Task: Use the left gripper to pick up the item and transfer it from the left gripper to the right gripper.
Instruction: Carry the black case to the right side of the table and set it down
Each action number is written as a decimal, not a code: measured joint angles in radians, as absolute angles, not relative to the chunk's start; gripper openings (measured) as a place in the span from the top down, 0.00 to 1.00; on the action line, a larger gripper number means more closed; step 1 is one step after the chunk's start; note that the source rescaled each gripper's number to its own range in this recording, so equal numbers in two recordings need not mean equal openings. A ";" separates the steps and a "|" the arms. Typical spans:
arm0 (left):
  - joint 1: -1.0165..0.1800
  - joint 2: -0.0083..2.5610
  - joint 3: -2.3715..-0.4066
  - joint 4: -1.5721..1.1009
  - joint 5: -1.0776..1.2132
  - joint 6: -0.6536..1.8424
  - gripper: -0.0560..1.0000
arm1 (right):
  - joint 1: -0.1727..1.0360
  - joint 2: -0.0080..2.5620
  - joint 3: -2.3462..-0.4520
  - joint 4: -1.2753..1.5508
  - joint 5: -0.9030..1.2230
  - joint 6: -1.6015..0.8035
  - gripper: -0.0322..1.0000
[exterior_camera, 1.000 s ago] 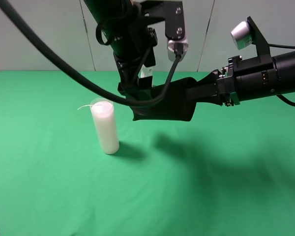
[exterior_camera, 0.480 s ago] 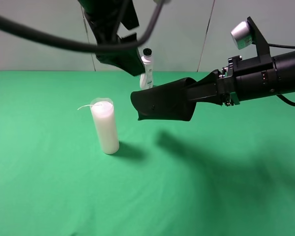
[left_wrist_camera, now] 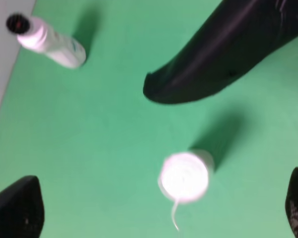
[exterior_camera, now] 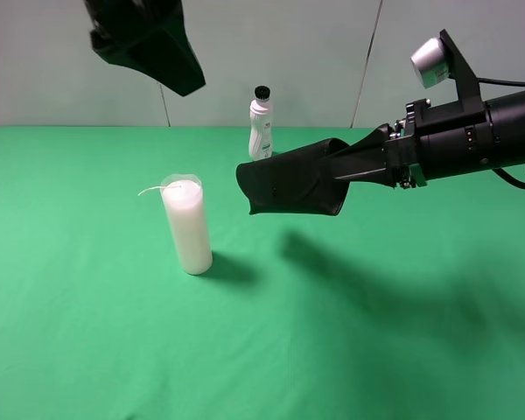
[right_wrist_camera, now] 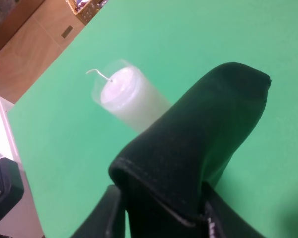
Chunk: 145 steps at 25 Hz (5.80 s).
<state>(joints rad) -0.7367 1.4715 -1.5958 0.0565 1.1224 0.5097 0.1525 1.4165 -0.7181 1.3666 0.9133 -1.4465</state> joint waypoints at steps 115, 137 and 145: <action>0.009 -0.007 -0.482 0.083 1.062 -0.098 0.13 | 0.151 1.416 -0.717 1.411 0.481 -1.324 0.95; 0.009 -0.007 -0.482 0.084 1.062 -0.098 0.13 | 0.100 1.399 -0.717 0.864 0.369 -1.010 0.96; 0.009 -0.007 -0.482 0.084 1.062 -0.098 0.13 | 0.209 1.399 -0.712 0.449 0.321 -0.787 0.96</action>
<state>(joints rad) 0.0092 -0.0071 -0.4819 0.0841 1.0616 -0.0981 0.2091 1.3986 -0.7116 0.4489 0.3208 -0.7868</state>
